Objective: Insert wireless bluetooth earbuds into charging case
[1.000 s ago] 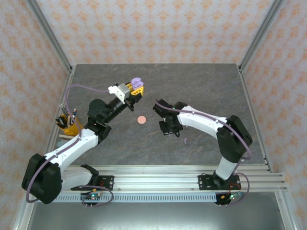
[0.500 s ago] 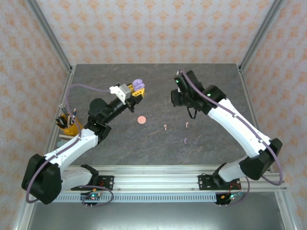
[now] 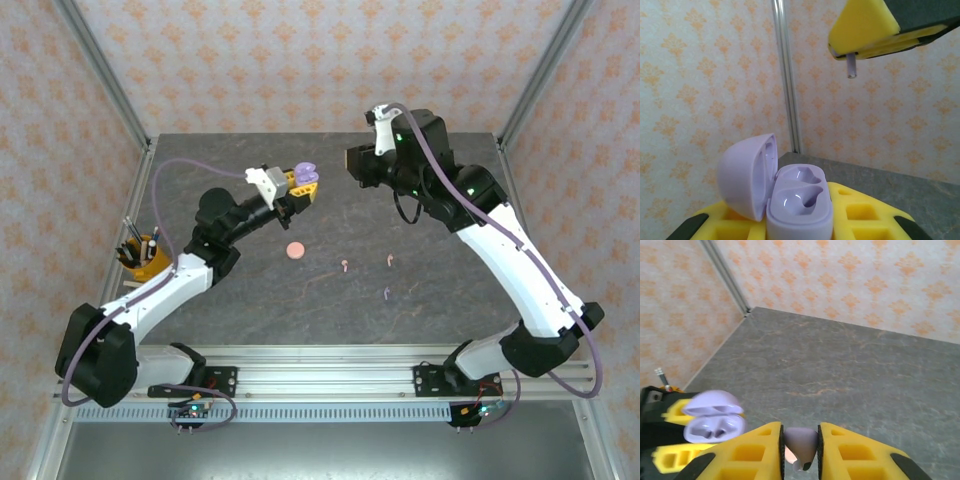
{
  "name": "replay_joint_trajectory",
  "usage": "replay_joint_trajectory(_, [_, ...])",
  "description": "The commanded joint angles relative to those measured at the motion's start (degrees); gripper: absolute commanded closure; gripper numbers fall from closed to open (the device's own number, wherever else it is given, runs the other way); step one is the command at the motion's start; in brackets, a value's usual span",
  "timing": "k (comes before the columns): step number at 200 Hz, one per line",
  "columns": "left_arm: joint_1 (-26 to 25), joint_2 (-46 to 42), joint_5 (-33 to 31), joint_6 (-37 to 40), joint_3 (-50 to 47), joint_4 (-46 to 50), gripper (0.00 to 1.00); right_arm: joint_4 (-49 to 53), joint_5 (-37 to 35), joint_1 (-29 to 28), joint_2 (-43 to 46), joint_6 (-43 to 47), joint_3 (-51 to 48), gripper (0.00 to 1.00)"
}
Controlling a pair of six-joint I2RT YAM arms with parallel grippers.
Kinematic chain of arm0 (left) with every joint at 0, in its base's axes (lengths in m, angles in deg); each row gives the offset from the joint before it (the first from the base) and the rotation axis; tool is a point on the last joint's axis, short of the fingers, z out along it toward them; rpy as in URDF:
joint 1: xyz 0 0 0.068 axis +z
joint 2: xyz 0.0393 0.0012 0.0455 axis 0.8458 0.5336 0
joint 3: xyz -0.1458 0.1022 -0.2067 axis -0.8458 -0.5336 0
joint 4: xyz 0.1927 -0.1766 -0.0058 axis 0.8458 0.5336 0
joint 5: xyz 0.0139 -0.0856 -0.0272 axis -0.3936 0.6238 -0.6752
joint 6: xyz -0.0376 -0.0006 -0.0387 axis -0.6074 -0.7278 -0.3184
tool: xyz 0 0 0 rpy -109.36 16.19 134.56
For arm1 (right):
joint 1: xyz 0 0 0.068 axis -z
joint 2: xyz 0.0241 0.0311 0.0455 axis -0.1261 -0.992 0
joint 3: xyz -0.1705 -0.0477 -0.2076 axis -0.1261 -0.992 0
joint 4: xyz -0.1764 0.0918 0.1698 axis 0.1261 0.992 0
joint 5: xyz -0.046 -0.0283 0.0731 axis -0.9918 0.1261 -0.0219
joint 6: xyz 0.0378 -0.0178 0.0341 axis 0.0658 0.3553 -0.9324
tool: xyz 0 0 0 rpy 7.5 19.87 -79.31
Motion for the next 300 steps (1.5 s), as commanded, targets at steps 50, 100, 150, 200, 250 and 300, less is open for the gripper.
replay_joint_trajectory(50, [-1.1,5.4,4.4,6.0,10.8,5.0,1.00,-13.5,9.9,-0.1,3.2,4.8,-4.4,0.77])
replay_joint_trajectory(100, [-1.1,8.5,5.7,6.1,16.1,5.8,1.00,-18.0,10.5,-0.2,5.2,6.3,-8.5,0.77])
replay_joint_trajectory(150, [-1.3,9.4,6.6,6.4,18.0,6.7,1.00,-19.7,10.4,-0.1,4.7,6.3,-9.1,0.77])
replay_joint_trajectory(200, [-1.6,9.6,6.8,6.7,18.7,7.2,1.00,-20.1,10.9,-0.1,3.7,5.8,-8.9,0.77])
replay_joint_trajectory(250, [-1.6,9.5,6.7,6.9,19.0,7.3,1.00,-20.1,11.3,-0.1,3.4,5.3,-9.6,0.77])
replay_joint_trajectory(300, [-1.6,9.6,6.9,6.8,19.5,7.1,1.00,-20.4,11.4,-0.1,2.8,4.7,-10.2,0.77])
